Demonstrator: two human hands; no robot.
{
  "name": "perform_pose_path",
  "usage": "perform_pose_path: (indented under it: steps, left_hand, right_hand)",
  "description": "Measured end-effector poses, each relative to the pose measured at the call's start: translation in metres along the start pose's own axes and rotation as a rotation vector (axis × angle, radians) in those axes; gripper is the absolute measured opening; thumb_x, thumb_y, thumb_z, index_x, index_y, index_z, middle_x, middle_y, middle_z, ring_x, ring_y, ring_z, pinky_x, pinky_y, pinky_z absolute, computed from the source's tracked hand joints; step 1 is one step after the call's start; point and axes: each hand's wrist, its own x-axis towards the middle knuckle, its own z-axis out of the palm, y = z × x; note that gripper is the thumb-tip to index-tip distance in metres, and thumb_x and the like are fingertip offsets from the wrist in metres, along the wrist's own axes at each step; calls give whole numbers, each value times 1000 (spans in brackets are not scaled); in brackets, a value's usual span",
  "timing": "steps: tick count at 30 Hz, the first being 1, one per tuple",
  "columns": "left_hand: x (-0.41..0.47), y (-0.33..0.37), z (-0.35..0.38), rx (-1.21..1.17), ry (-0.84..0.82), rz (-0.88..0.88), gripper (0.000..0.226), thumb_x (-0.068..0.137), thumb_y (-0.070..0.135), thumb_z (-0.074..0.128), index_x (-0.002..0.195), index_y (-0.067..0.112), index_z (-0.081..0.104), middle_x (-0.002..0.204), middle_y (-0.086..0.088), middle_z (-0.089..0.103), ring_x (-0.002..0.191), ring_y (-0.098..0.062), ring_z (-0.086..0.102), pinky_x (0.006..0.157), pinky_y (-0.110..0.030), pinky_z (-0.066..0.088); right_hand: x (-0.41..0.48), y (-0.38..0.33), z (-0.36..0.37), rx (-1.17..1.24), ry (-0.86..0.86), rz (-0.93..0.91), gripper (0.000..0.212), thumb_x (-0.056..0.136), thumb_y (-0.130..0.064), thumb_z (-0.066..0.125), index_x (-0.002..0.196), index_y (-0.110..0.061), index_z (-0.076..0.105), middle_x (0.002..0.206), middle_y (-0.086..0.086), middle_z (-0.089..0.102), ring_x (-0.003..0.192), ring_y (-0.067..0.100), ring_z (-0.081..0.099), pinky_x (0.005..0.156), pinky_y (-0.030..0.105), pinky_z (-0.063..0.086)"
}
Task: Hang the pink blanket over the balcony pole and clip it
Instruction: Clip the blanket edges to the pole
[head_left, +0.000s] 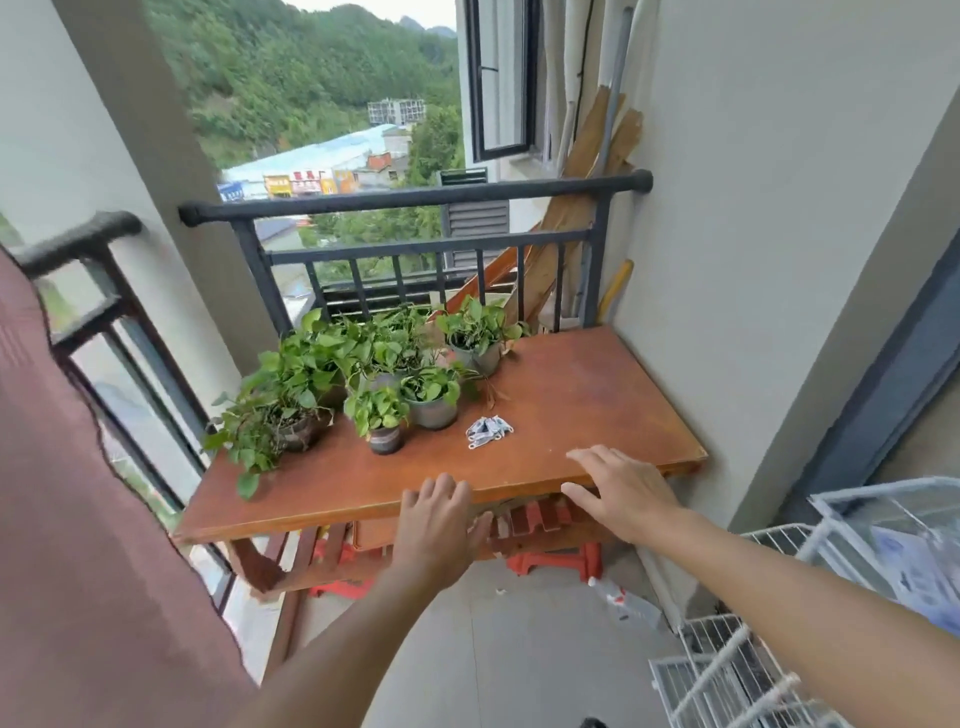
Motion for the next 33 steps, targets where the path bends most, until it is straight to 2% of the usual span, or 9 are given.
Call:
perform_pose_path:
  steps: [9,17,22,27,30,33]
  left_hand:
    - [168,-25,85,-61,-164,-128,41,92,53,38,120,25,50,116,3,52,109,-21,49,87,-35,34]
    - [252,-71,161,-188,-315,-310,37,93,50,40,113,23,56,114,1,57,108,-22,52,87,-37,37]
    - [315,-98,222,-267,-415,-382,39,97,47,34,107,19,59,112,-2,57,108,-25,52,87,-37,35]
    - [357,-105,277,-347,-516,-434,45,97,52,31,104,16,57,111,-7,58,109,-30,51,88,-41,37]
    - [370,-102,300,-369,-548,-456,47,94,56,36,108,16,57,113,-8,57,110,-32,50,89,-42,39]
    - [378,-98,310,-362,-559,-440,43,91,54,44,104,15,60,111,-8,57,110,-32,49,89,-42,41]
  right_hand:
    - [192,82,78,88,-179,-4,50,97,-52,36,138,-24,41,135,-4,53,120,16,53,94,33,46]
    - [310,94,157,132,-360,33,45,96,-49,41,134,-25,44,133,-2,55,116,19,57,91,38,50]
    - [366,94,217,131,-440,127,42,96,-47,42,131,-23,45,131,2,55,114,23,55,88,35,46]
    - [403,91,270,120,-559,221,50,95,-50,43,135,-19,42,137,8,48,125,26,47,95,40,45]
    - [410,94,290,92,-553,242,55,92,-54,46,134,-20,43,130,3,48,119,22,48,84,39,49]
    - [413,102,300,84,-559,230,50,89,-55,50,125,-21,50,122,-1,48,112,19,50,77,36,49]
